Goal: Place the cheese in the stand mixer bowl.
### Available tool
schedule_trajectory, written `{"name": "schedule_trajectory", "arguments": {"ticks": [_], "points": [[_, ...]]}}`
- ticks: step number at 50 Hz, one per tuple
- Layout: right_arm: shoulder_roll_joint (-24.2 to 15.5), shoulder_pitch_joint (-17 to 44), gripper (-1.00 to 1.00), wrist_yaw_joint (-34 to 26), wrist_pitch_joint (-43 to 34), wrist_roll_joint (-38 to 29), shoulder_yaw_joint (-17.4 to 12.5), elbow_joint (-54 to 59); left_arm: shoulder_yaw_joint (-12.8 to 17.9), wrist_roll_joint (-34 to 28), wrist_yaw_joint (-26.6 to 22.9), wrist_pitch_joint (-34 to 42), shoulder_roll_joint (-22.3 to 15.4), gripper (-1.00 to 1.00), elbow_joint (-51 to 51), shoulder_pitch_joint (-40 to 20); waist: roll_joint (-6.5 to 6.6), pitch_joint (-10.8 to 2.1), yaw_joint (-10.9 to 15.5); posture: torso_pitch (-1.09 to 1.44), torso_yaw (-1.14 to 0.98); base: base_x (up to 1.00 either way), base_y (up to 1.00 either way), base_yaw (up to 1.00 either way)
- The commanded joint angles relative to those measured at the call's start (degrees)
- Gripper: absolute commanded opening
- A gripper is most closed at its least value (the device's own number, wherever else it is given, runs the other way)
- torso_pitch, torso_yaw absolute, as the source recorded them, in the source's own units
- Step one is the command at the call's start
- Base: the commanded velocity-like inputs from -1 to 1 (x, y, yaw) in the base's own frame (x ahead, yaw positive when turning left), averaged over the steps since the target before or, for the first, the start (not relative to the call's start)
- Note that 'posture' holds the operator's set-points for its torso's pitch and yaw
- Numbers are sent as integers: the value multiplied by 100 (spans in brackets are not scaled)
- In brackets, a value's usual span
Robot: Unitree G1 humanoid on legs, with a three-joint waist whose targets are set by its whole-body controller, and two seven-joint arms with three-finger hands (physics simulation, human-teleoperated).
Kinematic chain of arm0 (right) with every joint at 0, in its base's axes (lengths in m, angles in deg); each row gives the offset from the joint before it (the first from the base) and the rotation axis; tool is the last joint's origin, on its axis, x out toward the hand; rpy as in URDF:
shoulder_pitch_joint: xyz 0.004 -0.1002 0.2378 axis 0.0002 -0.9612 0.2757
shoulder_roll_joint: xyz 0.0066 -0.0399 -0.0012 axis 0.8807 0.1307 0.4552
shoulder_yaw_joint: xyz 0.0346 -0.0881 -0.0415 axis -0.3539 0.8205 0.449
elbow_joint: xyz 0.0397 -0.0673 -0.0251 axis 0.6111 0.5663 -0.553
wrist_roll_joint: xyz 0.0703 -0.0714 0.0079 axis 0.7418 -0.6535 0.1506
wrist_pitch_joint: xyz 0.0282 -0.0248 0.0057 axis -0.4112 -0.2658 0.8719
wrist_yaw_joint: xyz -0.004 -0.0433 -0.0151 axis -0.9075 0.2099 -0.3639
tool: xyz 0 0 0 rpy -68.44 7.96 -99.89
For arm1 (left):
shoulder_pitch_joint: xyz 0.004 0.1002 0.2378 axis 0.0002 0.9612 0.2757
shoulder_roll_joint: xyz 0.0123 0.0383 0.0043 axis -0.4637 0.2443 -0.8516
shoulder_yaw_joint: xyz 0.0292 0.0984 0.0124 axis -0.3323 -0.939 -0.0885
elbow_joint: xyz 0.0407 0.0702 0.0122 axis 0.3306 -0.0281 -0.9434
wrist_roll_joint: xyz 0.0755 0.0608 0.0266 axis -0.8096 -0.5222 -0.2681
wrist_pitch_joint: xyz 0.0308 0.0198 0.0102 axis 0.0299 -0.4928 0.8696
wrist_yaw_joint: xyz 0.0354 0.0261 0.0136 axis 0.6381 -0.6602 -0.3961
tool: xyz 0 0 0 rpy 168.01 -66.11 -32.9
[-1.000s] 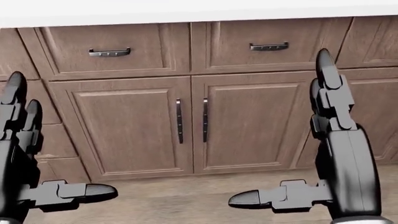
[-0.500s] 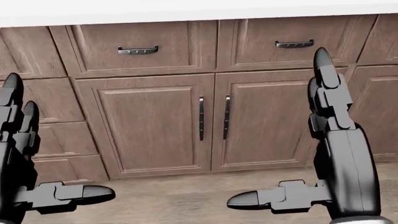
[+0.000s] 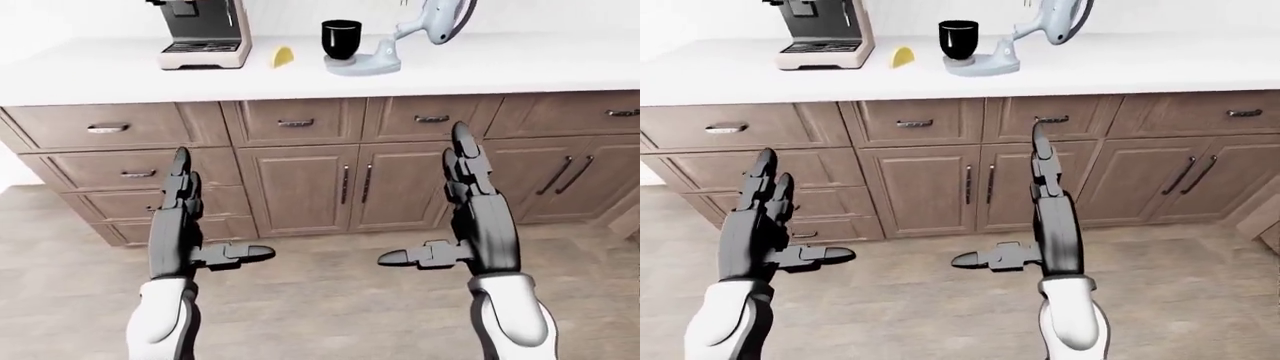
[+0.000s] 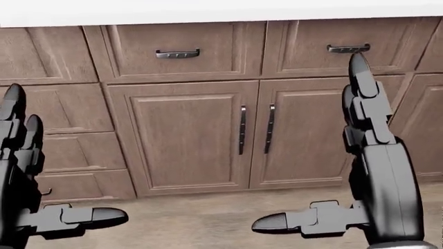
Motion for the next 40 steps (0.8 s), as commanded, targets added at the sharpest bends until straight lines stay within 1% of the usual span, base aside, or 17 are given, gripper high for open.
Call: {"name": "schedule_trajectory", "arguments": {"ticks": [1,2,3,5,7,10,12,14,16,17,23,26,28,29,32,37,40], "points": [[-21,64,100,42,145,-19,-38,-157,-26,29,-16,-187,-12,100,216,-115,-61,-70,-17,0,0,15,0,0],[-21,61,100,40,151,-14,-42,-157,-35,23,-15,-199,-9,100,211,-109,-99,-10,-24,0,0,16,0,0],[-21,59,100,39,158,-11,-44,-157,-44,21,-14,-219,-4,100,195,-102,91,-11,-65,0,0,16,0,0],[-21,61,100,38,155,-11,-43,-168,-34,25,-18,-207,-14,100,189,-120,20,-5,-25,0,0,17,0,0],[-24,66,100,30,157,7,-63,-176,-25,30,-18,-230,-18,100,147,-133,89,-46,-15,0,0,19,0,0],[-25,66,100,29,148,4,-64,-193,-29,32,-19,-178,-22,100,196,-140,239,22,-30,0,0,20,0,0],[-29,76,100,22,145,15,-80,-195,-19,34,-18,-180,-26,100,194,-143,408,30,-61,0,0,22,0,0],[-30,80,100,21,154,20,-84,-190,-29,31,-18,-171,-19,100,222,-126,734,-54,-83,0,0,23,0,0],[-29,77,100,22,142,11,-73,-209,-23,33,-20,-162,-19,100,238,-119,646,1,-12,0,0,24,0,0],[-29,77,100,24,143,7,-69,-205,-20,34,-20,-162,-19,100,236,-122,682,39,-44,0,0,25,0,0],[-28,74,100,31,167,-8,-52,-198,-15,32,-22,-198,-19,100,201,-121,420,23,25,0,0,26,0,0],[-27,68,100,31,168,-13,-48,-209,-6,39,-23,-211,-24,100,173,-137,184,11,68,0,0,29,0,0],[-26,66,100,32,174,-16,-45,-205,-8,37,-21,-232,-22,100,165,-124,-138,-110,61,0,0,29,0,0],[-25,65,100,33,176,-16,-47,-205,-11,37,-22,-234,-18,100,182,-107,-16,-73,14,0,0,30,0,0],[-25,65,100,32,186,-11,-56,-203,-22,28,-21,-240,-11,100,196,-83,-6,-11,-46,0,0,30,0,0],[-25,65,100,28,183,-9,-59,-213,-25,22,-22,-228,-4,100,225,-66,265,43,-79,0,0,30,0,0],[-26,61,100,26,177,-11,-61,-225,-22,20,-23,-224,-4,100,230,-63,608,-26,-125,0,0,29,0,0]]}}
